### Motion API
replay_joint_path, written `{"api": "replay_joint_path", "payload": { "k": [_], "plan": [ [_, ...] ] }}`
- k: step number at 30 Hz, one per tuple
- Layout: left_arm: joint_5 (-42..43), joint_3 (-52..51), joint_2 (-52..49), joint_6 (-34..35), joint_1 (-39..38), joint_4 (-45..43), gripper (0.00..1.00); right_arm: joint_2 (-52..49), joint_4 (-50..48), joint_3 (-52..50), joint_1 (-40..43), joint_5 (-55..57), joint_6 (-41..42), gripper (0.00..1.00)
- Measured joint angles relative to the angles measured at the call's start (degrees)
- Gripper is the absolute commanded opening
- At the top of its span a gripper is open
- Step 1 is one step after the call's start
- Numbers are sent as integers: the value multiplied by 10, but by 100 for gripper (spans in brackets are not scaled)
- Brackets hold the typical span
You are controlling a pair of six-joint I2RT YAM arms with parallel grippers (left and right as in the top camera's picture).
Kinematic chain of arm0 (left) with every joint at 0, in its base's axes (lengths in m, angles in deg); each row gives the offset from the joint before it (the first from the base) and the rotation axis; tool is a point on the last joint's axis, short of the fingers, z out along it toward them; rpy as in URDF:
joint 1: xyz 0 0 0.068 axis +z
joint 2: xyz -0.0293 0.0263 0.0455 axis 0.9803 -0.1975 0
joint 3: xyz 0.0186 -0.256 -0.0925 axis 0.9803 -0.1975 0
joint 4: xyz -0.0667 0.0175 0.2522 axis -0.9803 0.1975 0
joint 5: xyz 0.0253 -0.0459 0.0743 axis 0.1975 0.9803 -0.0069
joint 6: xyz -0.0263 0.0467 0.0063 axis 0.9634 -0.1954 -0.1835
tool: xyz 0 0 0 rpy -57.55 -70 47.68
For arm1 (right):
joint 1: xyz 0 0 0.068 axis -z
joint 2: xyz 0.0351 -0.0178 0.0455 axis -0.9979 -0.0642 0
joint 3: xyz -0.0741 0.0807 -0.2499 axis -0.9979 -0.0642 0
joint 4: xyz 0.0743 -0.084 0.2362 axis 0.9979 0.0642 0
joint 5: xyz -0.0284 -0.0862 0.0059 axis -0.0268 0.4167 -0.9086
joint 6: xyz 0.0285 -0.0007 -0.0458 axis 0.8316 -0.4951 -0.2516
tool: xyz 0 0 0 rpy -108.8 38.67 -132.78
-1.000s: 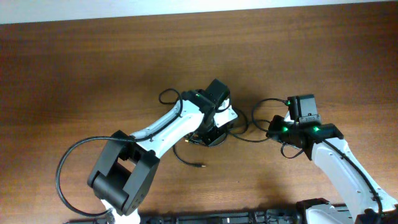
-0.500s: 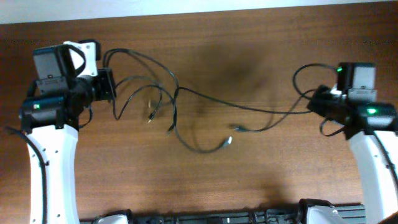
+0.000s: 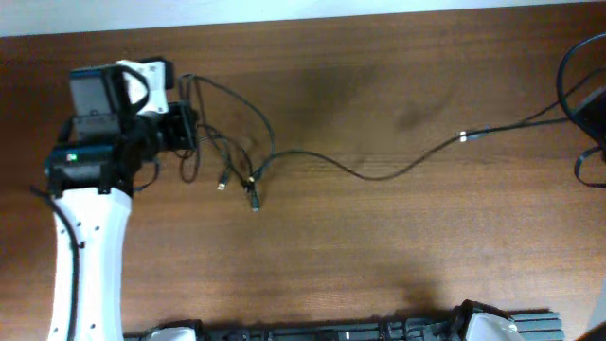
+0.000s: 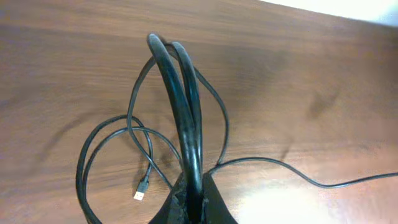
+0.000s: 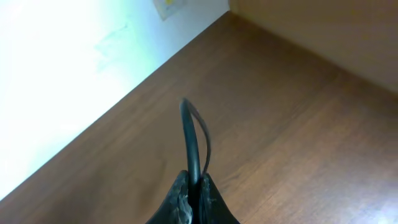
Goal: Untangle cables
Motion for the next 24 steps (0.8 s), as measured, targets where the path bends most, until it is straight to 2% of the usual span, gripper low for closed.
{"api": "replay_joint_path", "payload": {
  "k": [6,9,10,12,13,14,15,16,17,18,22,24],
  "plan": [
    [-12,0,-31,-8,-75,-5,0,0,-6,0,0,187,63,4],
    [-103,0,-64,5,-101,28,0,0,-13,0,0,257,82,4],
    [-158,0,-76,34,-104,53,0,0,5,0,0,273,85,4],
    [-207,0,-94,63,-105,64,0,-9,46,3,0,290,90,4],
    [-228,0,-109,84,-104,65,0,-18,60,3,0,295,91,11],
    [-225,0,-113,87,-105,65,0,-31,64,3,0,296,92,34],
    [-214,0,-118,94,-107,65,0,-45,64,3,0,292,93,47],
    [-208,0,-122,97,-110,65,0,-64,64,3,0,272,91,51],
    [-202,0,-126,99,-117,66,0,-92,64,3,0,216,69,61],
    [-198,0,-129,99,-127,66,0,-106,61,3,0,169,49,63],
    [-179,0,-131,84,-180,62,0,-148,76,2,-5,-188,-96,69],
    [-183,0,-131,82,-199,63,0,-158,116,2,-28,-280,-148,71]
  ]
}}
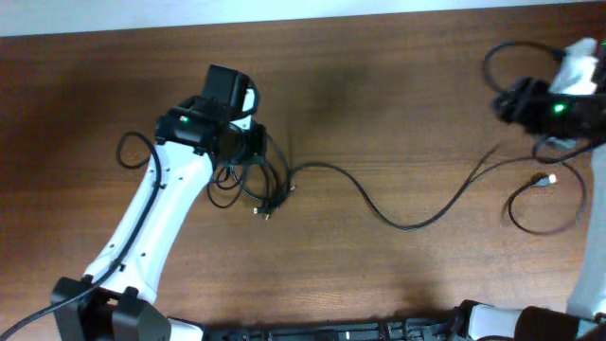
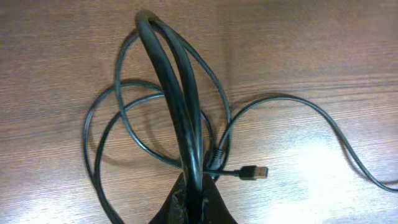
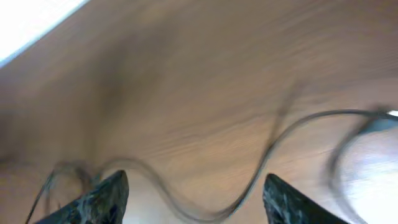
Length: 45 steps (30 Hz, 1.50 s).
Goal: Untangle cables
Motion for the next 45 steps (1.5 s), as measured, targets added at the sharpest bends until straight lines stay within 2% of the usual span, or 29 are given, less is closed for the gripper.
{"api": "replay_joint_path", "payload": {
  "k": [1,3,5,6,8,14,18,21,23,25,27,30,34,37,39,40,42,45],
  "plan": [
    [-8,0,0,0,-4,1,0,-7,20,0,-20,-23,-24,77],
    [-24,0,0,0,-4,4,0,-26,54,0,-62,-34,-54,79],
    [-31,0,0,0,-4,4,0,-62,78,-10,-116,-17,-76,78],
    [-33,0,0,0,-4,4,0,-70,79,-16,-129,-15,-86,73],
    [-35,0,0,0,-4,4,0,-90,77,-46,-165,-4,-106,73],
    [-64,0,0,0,-4,4,0,-111,-26,-198,-263,57,-102,73],
    [-69,0,0,0,-4,4,0,-112,-183,-324,-338,70,-101,71],
    [-71,0,0,0,-4,4,0,-112,-252,-386,-396,116,-82,70],
    [-71,0,0,0,-4,4,0,-112,-268,-408,-424,163,-54,55],
    [-71,0,0,0,-4,4,0,-112,-291,-424,-434,195,-14,48],
    [-71,0,0,0,-4,4,0,-112,-314,-440,-434,205,8,40],
    [-71,0,0,0,-4,4,0,-106,-322,-451,-434,209,33,4],
    [-71,0,0,0,-4,4,0,-106,-322,-450,-432,213,47,4],
    [-71,0,0,0,-4,4,0,-101,-253,-401,-390,235,56,4],
    [-71,0,0,0,-4,2,0,-80,-180,-328,-339,267,67,4],
    [-70,0,0,0,-4,2,0,-49,-132,-255,-278,303,73,4],
    [-69,0,0,0,-4,0,0,-2,-91,-174,-211,346,77,4],
    [-62,0,0,0,-4,-7,0,78,-87,-106,-90,384,80,4]
  ]
}}
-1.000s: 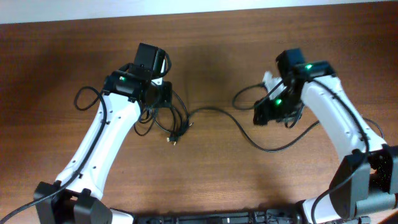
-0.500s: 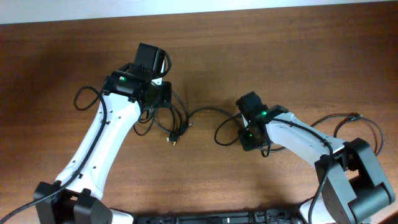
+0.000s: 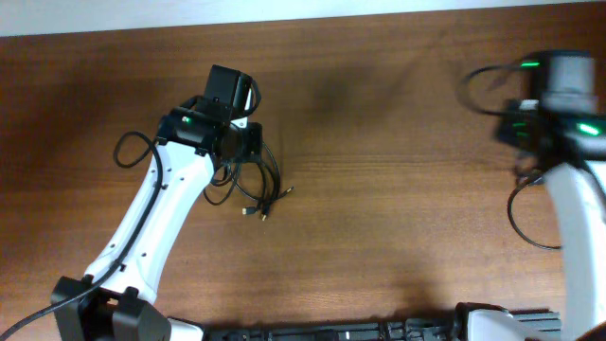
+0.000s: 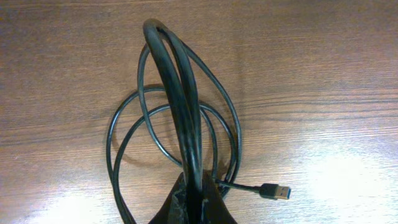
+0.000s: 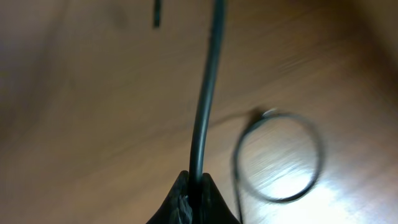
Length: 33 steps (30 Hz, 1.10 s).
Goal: Untangle cables
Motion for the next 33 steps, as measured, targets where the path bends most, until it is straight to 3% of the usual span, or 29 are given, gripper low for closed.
{"api": "replay_joint_path", "payload": {
  "k": [4,5,7,15,16,17,18,19,21,23,30,33],
  "plan": [
    [8,0,0,0,0,-3,0,38,4,5,147,14,17,4],
    [8,0,0,0,0,-3,0,30,7,5,172,9,21,27],
    [8,0,0,0,0,-3,0,4,14,5,200,-16,24,100],
    [40,-1,0,0,0,-22,0,-94,71,4,208,-245,-5,99],
    [70,-1,0,-10,0,-41,6,-101,83,4,207,-266,-17,99],
    [101,-2,0,-24,0,-55,33,-104,88,4,204,-285,-29,99],
    [170,-2,0,-67,0,-77,81,-105,90,4,196,-305,-46,99],
    [247,-2,0,-121,-4,-89,99,-105,90,4,184,-320,-59,99],
    [339,-2,0,-196,-15,-90,99,-105,91,4,147,-334,-80,99],
    [348,-2,0,-223,-17,-82,96,-105,93,4,99,-342,-94,99],
    [298,-2,0,-246,-17,-58,92,-144,101,4,-74,-351,-112,100],
    [245,-4,0,-240,-17,-54,93,-179,102,4,-120,-352,-114,85]
  ]
}}
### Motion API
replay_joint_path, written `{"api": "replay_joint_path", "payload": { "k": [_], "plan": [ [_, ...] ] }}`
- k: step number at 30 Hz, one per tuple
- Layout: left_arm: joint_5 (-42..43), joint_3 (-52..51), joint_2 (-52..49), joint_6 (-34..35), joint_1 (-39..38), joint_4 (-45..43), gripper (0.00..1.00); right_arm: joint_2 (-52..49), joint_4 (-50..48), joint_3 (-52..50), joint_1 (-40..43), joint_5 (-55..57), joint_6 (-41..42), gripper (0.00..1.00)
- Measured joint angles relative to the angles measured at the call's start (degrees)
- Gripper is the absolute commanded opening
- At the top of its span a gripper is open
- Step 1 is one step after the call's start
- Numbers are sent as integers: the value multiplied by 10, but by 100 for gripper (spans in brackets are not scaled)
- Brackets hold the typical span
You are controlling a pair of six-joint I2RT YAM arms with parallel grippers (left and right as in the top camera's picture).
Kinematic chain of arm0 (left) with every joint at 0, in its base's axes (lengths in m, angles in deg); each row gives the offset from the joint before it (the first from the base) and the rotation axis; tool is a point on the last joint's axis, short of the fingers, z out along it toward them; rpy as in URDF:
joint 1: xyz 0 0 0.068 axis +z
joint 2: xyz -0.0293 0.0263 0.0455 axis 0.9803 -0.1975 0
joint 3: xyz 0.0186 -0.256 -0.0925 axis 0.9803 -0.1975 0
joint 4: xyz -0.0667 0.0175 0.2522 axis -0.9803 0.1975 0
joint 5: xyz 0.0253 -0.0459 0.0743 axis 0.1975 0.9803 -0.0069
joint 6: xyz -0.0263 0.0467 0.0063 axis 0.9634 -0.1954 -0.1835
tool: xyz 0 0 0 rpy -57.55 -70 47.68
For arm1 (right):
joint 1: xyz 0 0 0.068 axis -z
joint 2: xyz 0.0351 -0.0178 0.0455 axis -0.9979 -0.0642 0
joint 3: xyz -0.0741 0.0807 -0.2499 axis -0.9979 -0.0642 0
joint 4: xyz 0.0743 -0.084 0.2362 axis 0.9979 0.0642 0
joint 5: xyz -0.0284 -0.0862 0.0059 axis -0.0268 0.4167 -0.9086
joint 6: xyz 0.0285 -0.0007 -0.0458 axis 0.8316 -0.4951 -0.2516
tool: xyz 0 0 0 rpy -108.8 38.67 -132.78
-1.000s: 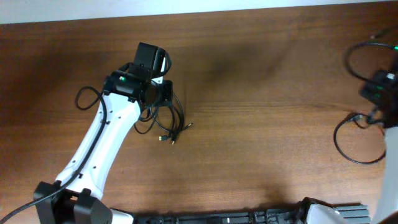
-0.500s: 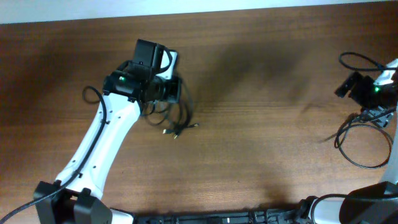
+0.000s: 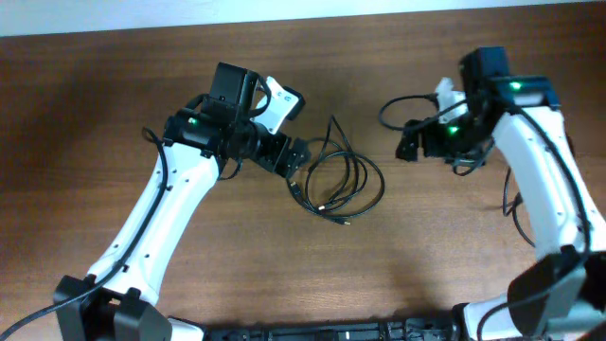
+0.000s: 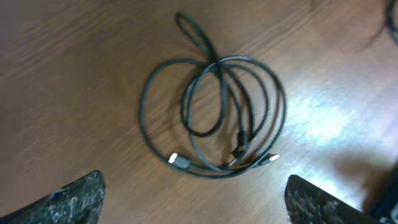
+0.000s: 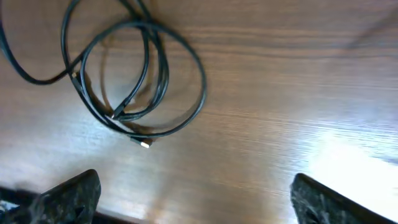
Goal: Untangle cables
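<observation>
A thin black cable (image 3: 338, 180) lies coiled on the brown table (image 3: 398, 275) at the centre, its plugs at the near side. My left gripper (image 3: 295, 163) stands open just left of the coil, apart from it. In the left wrist view the coil (image 4: 214, 118) lies flat ahead of the open left gripper (image 4: 194, 190), nothing between the fingers (image 4: 74, 199). My right gripper (image 3: 410, 144) is open to the right of the coil. A second black cable (image 3: 402, 102) loops on the table just behind it. The right wrist view shows a coil (image 5: 140, 74) ahead of the empty right gripper (image 5: 198, 193).
More black cable (image 3: 512, 204) curls on the table at the far right, beside the right arm. The table's far edge (image 3: 312, 17) meets a white wall. A black rail (image 3: 331, 333) runs along the near edge.
Both grippers were shut on cable and are now open. The left one's coil now lies flat at the table's centre. The right gripper has moved left from the far right edge.
At first my left gripper, at the far left, was shut on a bundle joined by a long strand to the right side. Then it stood nearer the centre, the right gripper open. Later the strand was gone and both were shut on separate cable. Now both are open.
</observation>
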Motion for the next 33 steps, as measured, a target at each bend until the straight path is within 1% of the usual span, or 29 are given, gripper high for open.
{"api": "replay_joint_path", "payload": {
  "k": [2,4,6,9,11,13,16,18,19,20,21,22,23,25,28,30,33],
  "plan": [
    [-21,-8,-4,4,0,-1,91,-26,0,0,-23,0,0,84],
    [-15,-9,-24,6,0,-9,90,-59,1,0,-45,0,0,78],
    [10,-10,-59,8,0,-37,89,-86,-4,0,-64,0,7,78],
    [56,-12,-106,9,0,-78,88,-121,-36,0,-86,0,25,78],
    [87,-12,-132,9,0,-108,85,-139,-47,0,-90,0,36,77],
    [108,-12,-149,10,0,-131,74,-152,-53,0,-90,0,42,77],
    [115,-12,-164,12,-7,-142,66,-157,-73,-3,-90,0,53,77],
    [120,-13,-174,12,-20,-142,52,-157,-87,-13,-90,0,64,77],
    [120,-13,-174,11,-24,-142,42,-157,-92,-19,-90,0,66,76],
    [122,-13,-174,14,-29,-142,37,-157,-95,-23,-90,0,68,76],
    [122,-13,-174,15,-30,-143,27,-157,-96,-26,-90,0,68,76],
    [122,-13,-174,12,-31,-144,8,-157,-96,-27,-90,0,69,77],
    [118,-13,-174,13,-31,-144,0,-157,-96,-27,-90,0,69,77],
    [96,-13,-174,12,-31,-143,0,-157,-96,-28,-90,0,69,77],
    [41,-13,-174,19,-29,-134,0,-157,-104,-28,-90,-4,70,77],
    [31,-13,-174,24,-20,-131,0,-157,-117,-28,-91,-19,72,77],
    [31,-13,-173,32,21,-110,0,-157,-142,-28,-97,-40,76,76]
  ]
}}
